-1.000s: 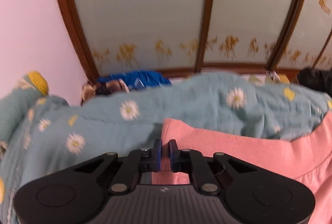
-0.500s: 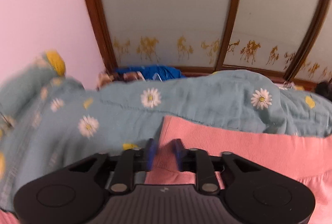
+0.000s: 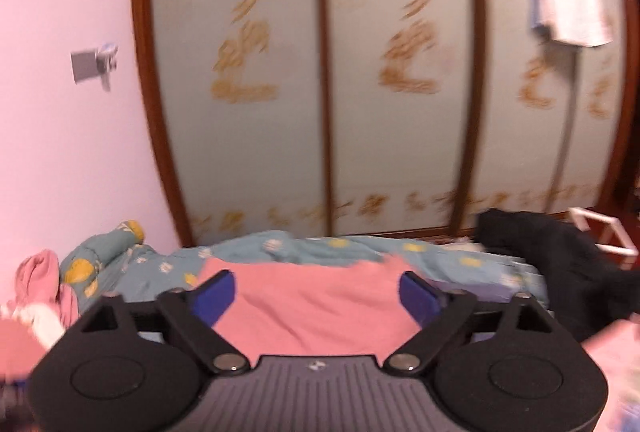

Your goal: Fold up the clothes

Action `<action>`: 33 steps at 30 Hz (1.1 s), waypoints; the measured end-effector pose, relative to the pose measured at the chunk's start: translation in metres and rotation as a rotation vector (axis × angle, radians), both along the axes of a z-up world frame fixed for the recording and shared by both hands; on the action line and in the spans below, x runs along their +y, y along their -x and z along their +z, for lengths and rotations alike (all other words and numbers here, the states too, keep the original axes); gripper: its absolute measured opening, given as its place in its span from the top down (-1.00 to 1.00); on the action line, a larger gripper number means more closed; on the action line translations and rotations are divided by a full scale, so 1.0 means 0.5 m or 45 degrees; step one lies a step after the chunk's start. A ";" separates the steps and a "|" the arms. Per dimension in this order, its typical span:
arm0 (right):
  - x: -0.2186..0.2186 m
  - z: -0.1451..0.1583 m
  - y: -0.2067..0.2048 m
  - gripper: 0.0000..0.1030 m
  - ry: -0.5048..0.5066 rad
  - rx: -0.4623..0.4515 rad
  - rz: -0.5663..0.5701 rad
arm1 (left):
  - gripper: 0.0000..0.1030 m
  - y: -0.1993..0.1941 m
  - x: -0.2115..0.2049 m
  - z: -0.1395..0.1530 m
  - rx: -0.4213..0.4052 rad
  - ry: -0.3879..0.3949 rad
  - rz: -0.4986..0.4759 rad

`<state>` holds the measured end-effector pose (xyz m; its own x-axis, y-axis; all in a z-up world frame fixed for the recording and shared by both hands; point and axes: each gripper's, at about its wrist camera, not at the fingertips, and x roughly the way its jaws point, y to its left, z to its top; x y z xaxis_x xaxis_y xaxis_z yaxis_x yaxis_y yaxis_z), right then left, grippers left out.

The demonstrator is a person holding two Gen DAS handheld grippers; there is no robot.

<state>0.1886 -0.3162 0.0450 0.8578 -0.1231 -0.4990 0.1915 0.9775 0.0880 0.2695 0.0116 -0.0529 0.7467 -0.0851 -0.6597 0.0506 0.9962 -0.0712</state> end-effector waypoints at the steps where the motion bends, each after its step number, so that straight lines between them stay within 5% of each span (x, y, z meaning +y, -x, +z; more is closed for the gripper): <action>1: -0.012 0.000 0.040 -0.79 -0.011 0.029 -0.005 | -0.74 0.025 -0.005 0.014 0.009 0.007 -0.018; 6: -0.047 -0.028 0.251 -0.79 0.014 0.206 -0.053 | -0.84 0.235 -0.038 0.107 0.000 0.130 -0.146; 9: -0.014 -0.044 0.329 -0.79 0.180 0.255 -0.123 | -0.83 0.336 -0.063 0.153 -0.021 0.048 -0.194; 13: 0.039 -0.025 0.388 -0.79 0.240 0.265 0.015 | -0.84 0.443 -0.074 0.207 -0.051 0.050 -0.243; 16: 0.083 -0.010 0.427 -0.79 0.305 0.205 0.049 | -0.83 0.489 -0.053 0.226 -0.019 0.204 -0.203; 18: 0.098 0.000 0.449 -0.79 0.207 0.192 -0.060 | -0.83 0.519 -0.055 0.234 -0.034 0.151 -0.131; 23: 0.090 -0.001 0.480 -0.78 -0.015 0.258 -0.014 | -0.83 0.576 -0.067 0.244 -0.044 0.049 -0.022; 33: 0.107 0.005 0.507 -0.79 0.039 0.313 -0.054 | -0.84 0.610 -0.113 0.232 0.013 0.047 -0.032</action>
